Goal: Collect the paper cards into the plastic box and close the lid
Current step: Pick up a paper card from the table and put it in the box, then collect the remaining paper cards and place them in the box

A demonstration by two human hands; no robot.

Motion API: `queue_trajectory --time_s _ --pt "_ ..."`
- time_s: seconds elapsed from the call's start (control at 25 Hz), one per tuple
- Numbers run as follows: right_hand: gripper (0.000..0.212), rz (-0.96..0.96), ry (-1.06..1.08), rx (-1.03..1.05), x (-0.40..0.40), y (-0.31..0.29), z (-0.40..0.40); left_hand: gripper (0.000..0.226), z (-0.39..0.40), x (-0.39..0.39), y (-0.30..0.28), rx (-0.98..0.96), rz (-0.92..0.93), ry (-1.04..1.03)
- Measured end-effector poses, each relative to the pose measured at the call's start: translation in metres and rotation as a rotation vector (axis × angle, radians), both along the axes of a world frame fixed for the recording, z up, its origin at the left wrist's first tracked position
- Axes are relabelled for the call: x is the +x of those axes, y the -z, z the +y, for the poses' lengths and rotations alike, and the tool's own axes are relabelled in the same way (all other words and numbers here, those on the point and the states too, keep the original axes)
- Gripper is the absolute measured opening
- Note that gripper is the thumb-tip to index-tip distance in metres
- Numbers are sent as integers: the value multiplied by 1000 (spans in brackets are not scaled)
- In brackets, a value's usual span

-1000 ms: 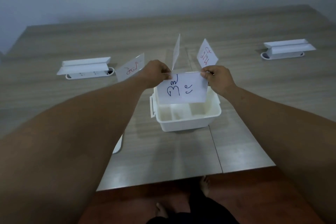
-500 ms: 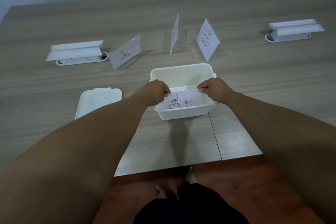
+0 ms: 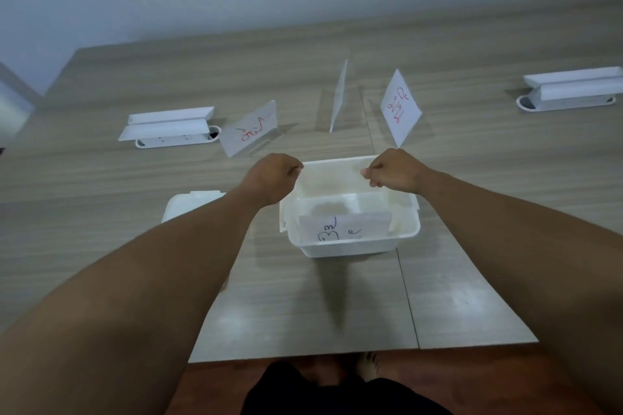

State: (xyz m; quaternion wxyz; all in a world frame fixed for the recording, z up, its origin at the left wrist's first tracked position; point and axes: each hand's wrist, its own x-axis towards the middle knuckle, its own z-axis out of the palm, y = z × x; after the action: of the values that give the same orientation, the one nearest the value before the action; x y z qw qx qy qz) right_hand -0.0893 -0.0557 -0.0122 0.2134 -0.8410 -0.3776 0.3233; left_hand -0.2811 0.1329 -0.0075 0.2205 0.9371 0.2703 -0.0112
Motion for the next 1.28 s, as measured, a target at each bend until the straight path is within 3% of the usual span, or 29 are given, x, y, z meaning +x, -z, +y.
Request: queue_trajectory --time_s 0.24,0.56,0.76,0.92,1.12,1.28 --pt "26 -79 94 137 13 -25 65 36 84 -6 -24 205 41 -156" --pt "22 -217 22 119 1 -19 195 40 198 -2 -1 149 146 -321" --pt "44 -247 -2 64 4 11 286 44 255 12 46 71 229 -258" --pt "62 -381 -178 -50 13 34 338 26 270 26 79 39 135 -195" --pt "34 -457 -314 -119 18 61 367 23 273 17 93 75 29 -134" --pt "24 -456 -314 -39 17 56 357 23 281 13 81 -42 -118 -288"
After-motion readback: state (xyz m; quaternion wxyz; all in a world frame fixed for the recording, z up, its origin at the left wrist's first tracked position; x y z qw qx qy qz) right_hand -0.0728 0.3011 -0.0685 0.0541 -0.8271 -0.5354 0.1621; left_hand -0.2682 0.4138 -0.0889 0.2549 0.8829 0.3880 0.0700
